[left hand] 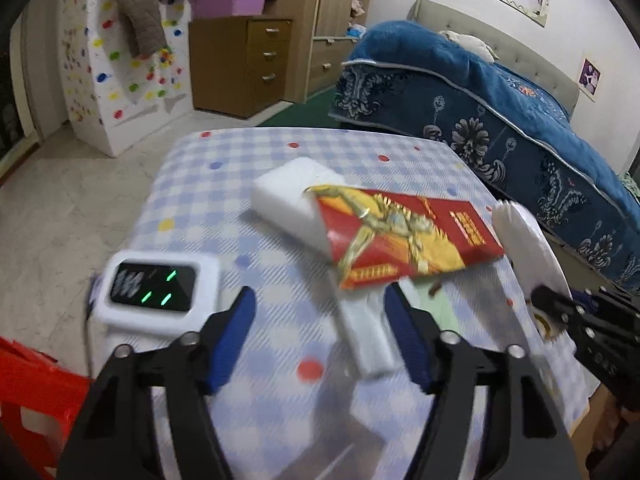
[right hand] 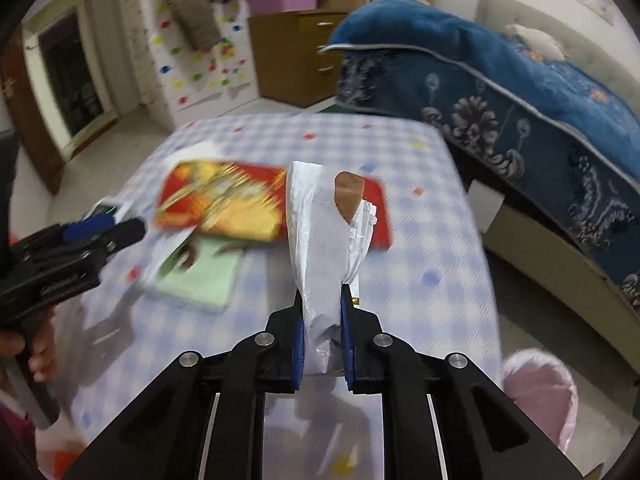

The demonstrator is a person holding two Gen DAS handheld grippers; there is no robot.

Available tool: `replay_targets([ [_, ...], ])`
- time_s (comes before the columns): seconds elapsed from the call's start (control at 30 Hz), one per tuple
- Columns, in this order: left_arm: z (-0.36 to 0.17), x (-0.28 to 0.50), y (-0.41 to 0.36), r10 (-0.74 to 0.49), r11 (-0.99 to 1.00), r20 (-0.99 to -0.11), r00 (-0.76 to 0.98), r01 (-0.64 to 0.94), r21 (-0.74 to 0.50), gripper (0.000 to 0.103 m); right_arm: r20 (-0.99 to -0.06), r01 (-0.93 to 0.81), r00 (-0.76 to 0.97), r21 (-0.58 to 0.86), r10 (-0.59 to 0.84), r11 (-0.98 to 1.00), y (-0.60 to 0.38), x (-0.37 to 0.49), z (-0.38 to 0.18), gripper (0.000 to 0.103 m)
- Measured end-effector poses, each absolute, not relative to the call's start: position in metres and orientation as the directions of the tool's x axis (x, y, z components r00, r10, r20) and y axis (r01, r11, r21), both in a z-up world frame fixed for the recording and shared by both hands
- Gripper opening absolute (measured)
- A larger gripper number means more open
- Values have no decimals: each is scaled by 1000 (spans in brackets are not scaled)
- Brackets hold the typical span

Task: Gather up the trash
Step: 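Return the right gripper to the table and grasp the white wrapped item, then grasp the red Ultraman card box with the left gripper while the right holds the white item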

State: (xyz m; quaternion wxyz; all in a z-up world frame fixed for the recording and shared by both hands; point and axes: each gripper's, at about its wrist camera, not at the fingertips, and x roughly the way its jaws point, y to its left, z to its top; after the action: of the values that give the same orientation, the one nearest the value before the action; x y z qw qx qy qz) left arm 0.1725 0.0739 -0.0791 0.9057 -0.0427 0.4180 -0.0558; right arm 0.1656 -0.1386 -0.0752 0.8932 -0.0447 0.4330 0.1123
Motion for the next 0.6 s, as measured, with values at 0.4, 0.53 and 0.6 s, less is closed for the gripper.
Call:
replay_targets([
  [0.4,-84,208,55,-248,969,-748,616,167,-184,21,-840,-218,512,79,183,973,-143,201,-105,15],
  [0.53,-65,172,49,-286,958,-667,688,219,-185,11,-834,-221,515,90,195,971,-146,185,-103,15],
  [0.6,-61,154,41,-294,955,-648,702,247,-166,9,-832,-227,517,91,199,970,-150,172,-103,15],
])
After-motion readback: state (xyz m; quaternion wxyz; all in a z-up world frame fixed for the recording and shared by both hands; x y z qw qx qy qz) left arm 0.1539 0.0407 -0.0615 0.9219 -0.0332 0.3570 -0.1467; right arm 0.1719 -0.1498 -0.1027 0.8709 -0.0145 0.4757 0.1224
